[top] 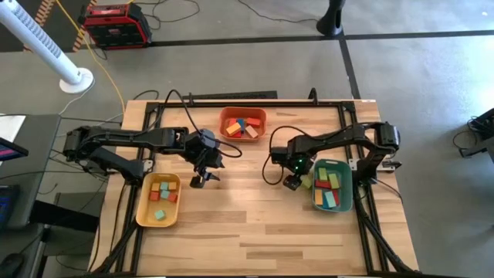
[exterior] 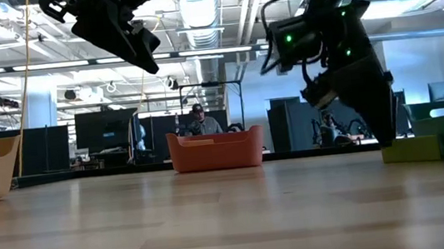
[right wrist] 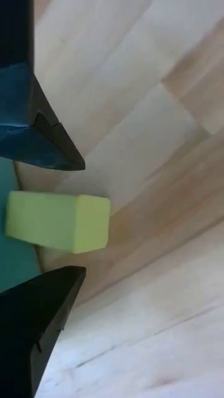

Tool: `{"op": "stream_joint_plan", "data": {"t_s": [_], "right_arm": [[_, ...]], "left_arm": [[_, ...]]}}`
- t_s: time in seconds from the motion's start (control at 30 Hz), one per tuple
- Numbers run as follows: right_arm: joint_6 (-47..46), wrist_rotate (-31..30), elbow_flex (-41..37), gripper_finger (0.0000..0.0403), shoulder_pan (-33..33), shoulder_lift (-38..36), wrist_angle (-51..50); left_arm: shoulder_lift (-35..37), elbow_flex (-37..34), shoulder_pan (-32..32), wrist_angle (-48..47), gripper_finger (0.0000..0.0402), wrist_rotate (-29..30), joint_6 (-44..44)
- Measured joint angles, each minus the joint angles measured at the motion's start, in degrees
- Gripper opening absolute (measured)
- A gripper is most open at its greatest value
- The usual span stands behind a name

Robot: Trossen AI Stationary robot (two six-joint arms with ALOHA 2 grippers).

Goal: Sort blocks by size
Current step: Put the large light green block into the orange bin

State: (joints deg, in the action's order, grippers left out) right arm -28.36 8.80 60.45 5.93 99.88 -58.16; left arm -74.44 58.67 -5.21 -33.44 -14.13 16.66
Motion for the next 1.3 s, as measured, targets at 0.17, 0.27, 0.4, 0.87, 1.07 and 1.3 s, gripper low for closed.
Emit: {"op": "stream_joint_plan", "data": {"t_s": [0.17,0.27,0.4,0.87,1.07,1.3], "right_arm": [[0.2,0.2,0.1,0.0299,-0.5,5.3,-0.4],[0.3,0.2,0.5,0.0291,-0.6,7.2,-2.4],[0.3,0.2,1.3,0.0270,-0.6,7.9,-4.0],[1.6,0.5,7.2,0.0157,0.5,8.2,-3.8],[3.5,0.1,12.1,0.0157,0.8,8.2,0.4],[7.6,-1.0,19.9,0.0157,2.6,8.2,9.0]], "left_arm": [[0.0,0.0,0.0,-0.1,0.0215,0.0,-0.1],[0.0,0.0,0.0,-0.1,0.0215,0.0,-0.1],[0.0,0.0,0.0,-0.1,0.0215,0.0,0.0],[0.0,0.0,0.0,-3.3,0.0215,2.8,1.3],[0.0,0.0,0.0,-3.5,0.0215,4.3,2.1],[0.0,0.0,-2.1,-3.1,0.0215,4.9,2.4]]}}
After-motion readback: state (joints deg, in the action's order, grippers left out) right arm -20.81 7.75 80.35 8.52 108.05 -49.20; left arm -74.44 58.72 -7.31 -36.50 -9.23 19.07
